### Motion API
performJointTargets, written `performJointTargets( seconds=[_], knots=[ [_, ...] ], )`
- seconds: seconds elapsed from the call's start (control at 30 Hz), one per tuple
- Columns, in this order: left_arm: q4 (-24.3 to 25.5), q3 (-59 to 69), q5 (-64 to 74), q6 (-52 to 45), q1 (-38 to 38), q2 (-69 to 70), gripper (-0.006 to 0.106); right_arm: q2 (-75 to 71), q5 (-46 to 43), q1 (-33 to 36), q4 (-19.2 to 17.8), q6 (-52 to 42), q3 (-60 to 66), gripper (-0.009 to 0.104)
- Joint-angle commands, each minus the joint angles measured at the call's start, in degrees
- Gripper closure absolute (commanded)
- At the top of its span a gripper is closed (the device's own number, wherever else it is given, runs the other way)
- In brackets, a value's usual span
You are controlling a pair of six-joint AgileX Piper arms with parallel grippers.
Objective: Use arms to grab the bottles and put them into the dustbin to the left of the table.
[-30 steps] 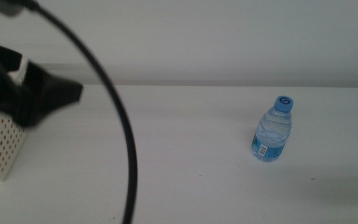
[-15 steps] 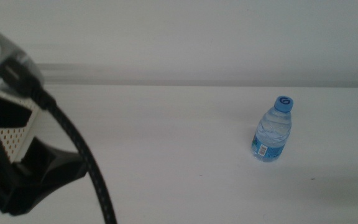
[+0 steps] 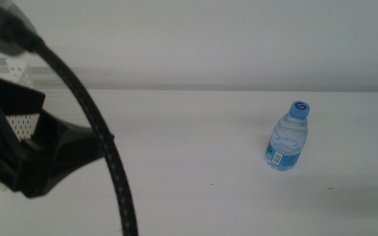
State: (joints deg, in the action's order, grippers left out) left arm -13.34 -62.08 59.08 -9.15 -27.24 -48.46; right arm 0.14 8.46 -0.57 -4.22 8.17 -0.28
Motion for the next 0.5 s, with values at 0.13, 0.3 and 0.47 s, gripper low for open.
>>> performJointTargets(
  seconds=[0.13, 0.3, 0.47],
  knots=[
    [0.43, -0.85, -2.84, 0.66, -0.19, 0.29, 0.007, -1.66, -0.43, -0.37, -0.07, -0.25, 2.50, 0.013],
    [-0.55, -0.85, -3.75, 0.66, -0.19, 0.29, 0.007, -1.66, -0.43, -0.37, -0.07, -0.25, 2.50, 0.013],
    [-0.55, -0.85, -4.49, 0.66, -0.19, 0.29, 0.007, -1.66, -0.43, -0.37, -0.07, -0.25, 2.50, 0.013]
  ],
)
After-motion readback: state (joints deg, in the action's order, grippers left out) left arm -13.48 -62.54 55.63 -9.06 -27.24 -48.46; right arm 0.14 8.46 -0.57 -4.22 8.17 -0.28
